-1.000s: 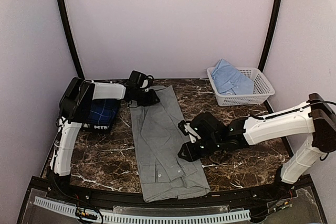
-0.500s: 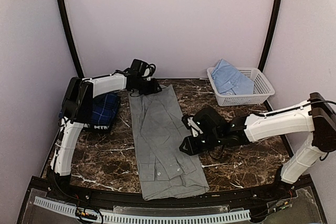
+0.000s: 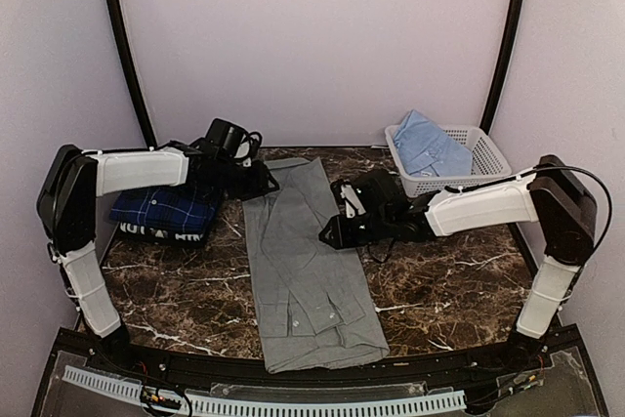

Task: Fold and stack the long sleeve shirts
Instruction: Smooth out the rectangle-folded shirt at the center of the board.

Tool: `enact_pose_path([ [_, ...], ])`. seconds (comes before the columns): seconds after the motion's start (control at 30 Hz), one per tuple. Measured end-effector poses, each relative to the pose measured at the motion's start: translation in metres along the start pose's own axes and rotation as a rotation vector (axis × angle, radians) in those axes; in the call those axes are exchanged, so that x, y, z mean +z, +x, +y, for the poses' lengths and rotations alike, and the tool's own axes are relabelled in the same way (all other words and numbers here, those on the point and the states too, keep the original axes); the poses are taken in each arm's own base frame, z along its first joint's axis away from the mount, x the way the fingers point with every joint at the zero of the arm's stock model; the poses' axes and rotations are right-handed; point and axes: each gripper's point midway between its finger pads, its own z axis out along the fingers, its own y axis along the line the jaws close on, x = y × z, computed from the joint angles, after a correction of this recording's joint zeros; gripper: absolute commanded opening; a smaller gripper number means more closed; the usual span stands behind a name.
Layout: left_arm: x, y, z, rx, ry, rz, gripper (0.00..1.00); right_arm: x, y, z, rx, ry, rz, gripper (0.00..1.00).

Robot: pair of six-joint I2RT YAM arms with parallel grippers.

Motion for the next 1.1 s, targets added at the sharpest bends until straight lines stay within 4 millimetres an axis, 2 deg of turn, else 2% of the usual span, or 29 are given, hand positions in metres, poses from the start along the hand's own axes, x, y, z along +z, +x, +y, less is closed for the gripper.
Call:
enact_pose_path([
  [0.17, -0.002, 0.073, 0.011, -0.050, 0.009, 0.110, 0.33, 0.028, -0.007, -0.003, -0.002, -0.027, 0.016, 0.27],
  [0.27, 0.004, 0.109, 0.016, -0.071, 0.003, 0.175, 0.32, 0.044, -0.009, -0.003, -0.006, -0.046, 0.024, 0.26],
  [0.4, 0.008, 0.132, 0.017, -0.100, 0.013, 0.210, 0.30, 0.059, -0.006, -0.008, 0.006, -0.052, 0.031, 0.25],
  [0.6, 0.020, 0.134, 0.029, -0.128, -0.026, 0.195, 0.29, 0.066, -0.001, -0.022, 0.070, -0.045, 0.026, 0.25],
  [0.73, 0.036, 0.131, 0.042, -0.136, -0.075, 0.195, 0.28, 0.066, 0.011, -0.032, 0.128, -0.039, 0.030, 0.25],
  [0.8, 0.041, 0.120, 0.043, -0.137, -0.079, 0.178, 0.28, 0.066, 0.017, -0.036, 0.150, -0.040, 0.029, 0.25],
  [0.97, 0.055, 0.094, 0.050, -0.140, -0.088, 0.141, 0.28, 0.066, 0.013, -0.034, 0.174, -0.049, 0.012, 0.25],
  [1.1, 0.065, 0.071, 0.060, -0.147, -0.100, 0.108, 0.28, 0.067, 0.005, -0.042, 0.195, -0.044, 0.001, 0.25],
])
